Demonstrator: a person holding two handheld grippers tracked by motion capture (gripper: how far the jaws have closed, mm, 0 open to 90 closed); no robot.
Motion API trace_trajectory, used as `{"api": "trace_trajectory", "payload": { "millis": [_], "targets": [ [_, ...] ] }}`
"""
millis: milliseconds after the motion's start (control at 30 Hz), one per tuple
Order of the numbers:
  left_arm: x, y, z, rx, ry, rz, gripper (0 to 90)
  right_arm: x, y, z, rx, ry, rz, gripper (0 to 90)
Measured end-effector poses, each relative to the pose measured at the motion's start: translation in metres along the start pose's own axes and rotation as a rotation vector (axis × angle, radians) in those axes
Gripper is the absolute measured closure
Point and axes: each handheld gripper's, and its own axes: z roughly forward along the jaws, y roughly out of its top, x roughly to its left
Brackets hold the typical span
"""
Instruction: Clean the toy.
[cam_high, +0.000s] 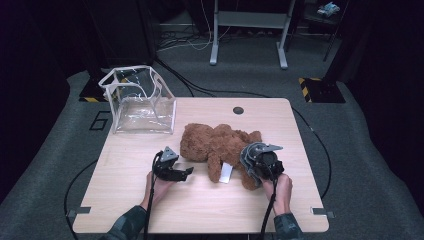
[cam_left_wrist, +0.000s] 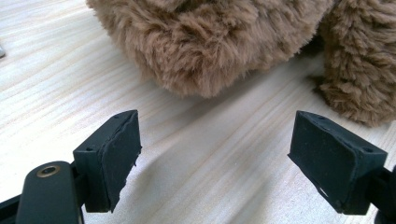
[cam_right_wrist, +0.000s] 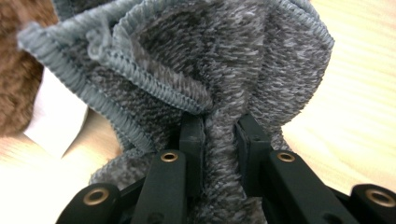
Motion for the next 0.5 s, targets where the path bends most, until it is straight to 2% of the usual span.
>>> {"api": "trace_trajectory", "payload": {
  "millis": [133, 233, 433, 500],
  "targets": [
    [0.0, 0.0, 0.0, 0.0, 0.001, -0.001, 16.0, -0.003, -0.009, 0.0, 0.018, -0.024, -0.007, 76.1],
    [0.0, 0.0, 0.0, 0.002, 0.003, 0.004, 16.1, -0.008, -0.017, 0.001, 0.046, -0.038, 0.005, 76.2],
    [0.0, 0.0, 0.0, 0.003, 0.003, 0.005, 16.1, -0.019, -0.03, 0.009, 0.142, -0.059, 0.005, 76.0],
    [0.0, 0.0, 0.0, 0.003, 0.004, 0.008, 16.1, -0.023, -0.029, 0.008, 0.133, -0.065, 0.006, 75.8]
  ]
}}
